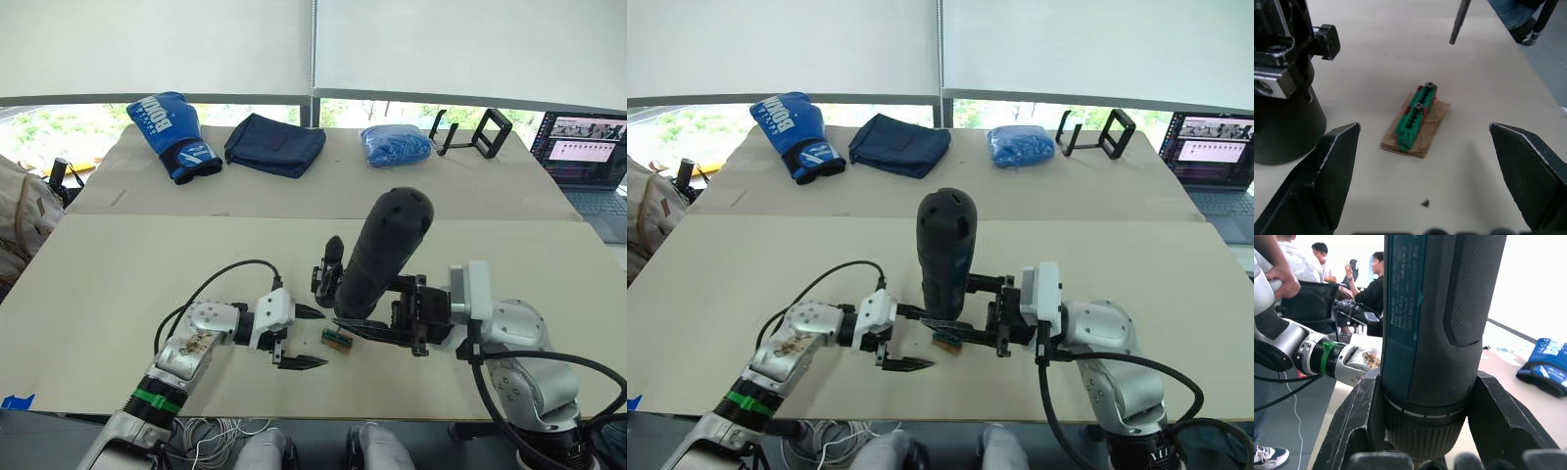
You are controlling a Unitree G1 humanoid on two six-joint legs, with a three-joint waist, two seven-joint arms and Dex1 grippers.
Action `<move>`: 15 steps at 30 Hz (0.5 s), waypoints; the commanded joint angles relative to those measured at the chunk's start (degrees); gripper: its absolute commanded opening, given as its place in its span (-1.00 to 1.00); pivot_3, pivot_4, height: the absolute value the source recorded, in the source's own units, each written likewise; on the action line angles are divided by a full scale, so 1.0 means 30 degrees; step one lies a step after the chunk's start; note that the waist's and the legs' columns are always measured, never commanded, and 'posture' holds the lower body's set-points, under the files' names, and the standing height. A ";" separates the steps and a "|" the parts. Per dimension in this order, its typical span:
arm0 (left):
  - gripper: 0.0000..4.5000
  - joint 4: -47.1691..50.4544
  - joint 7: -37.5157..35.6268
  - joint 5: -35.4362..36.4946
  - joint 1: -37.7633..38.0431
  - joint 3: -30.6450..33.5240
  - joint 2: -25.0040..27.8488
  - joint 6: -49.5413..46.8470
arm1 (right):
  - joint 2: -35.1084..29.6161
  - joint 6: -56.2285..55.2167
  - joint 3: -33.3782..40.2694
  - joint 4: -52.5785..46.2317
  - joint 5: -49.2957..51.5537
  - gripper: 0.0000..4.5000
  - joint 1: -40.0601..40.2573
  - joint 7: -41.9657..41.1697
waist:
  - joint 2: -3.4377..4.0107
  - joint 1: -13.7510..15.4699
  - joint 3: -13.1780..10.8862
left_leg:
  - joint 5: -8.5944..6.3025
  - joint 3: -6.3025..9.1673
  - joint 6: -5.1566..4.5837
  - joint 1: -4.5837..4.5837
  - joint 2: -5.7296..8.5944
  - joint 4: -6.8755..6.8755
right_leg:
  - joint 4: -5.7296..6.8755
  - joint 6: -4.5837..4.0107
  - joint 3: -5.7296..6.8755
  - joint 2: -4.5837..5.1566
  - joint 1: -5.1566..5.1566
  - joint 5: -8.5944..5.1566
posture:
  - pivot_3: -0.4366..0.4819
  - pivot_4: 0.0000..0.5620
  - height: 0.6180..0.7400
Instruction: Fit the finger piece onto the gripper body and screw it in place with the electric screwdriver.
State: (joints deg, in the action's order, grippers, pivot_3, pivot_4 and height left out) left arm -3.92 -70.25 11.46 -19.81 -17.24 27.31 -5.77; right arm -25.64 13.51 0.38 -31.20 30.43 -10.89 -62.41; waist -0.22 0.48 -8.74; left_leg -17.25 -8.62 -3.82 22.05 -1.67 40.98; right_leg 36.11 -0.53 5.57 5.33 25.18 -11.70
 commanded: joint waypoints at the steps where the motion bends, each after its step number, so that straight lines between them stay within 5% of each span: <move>1: 1.00 -0.0139 0.0052 -0.0145 0.0119 -0.0324 -0.0269 0.0659 | -0.0308 -0.1050 0.0195 0.0113 0.0203 -0.13 -0.0397 0.0029 | -0.0001 -0.0012 0.0000 | 0.0000 0.0000 0.0000 0.0002 -0.0003 0.0000 | 0.0000 0.0000 0.0000 -0.0002 0.0003 0.0000 | -0.05 -0.47 1.00; 15: 1.00 -0.3320 0.0446 -0.1065 -0.0327 -0.0866 -0.1817 0.3164 | -0.0989 -0.2044 -0.0414 0.1512 -0.0336 -0.13 -0.0217 -0.0243 | -0.0004 0.0151 0.0007 | -0.0032 0.0017 -0.0060 -0.0014 -0.0003 0.0009 | -0.0005 -0.0001 0.0020 0.0064 -0.0035 0.0003 | -0.05 -0.47 1.00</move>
State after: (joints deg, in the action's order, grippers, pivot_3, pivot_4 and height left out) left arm -12.07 -69.36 9.21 -20.90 -19.03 22.32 3.55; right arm -28.47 9.66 -1.69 -24.99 28.18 -11.58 -63.46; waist -0.23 0.93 -8.71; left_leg -17.36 -8.57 -4.02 22.00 -1.68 41.02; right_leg 36.09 -0.53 5.63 5.54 25.04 -11.69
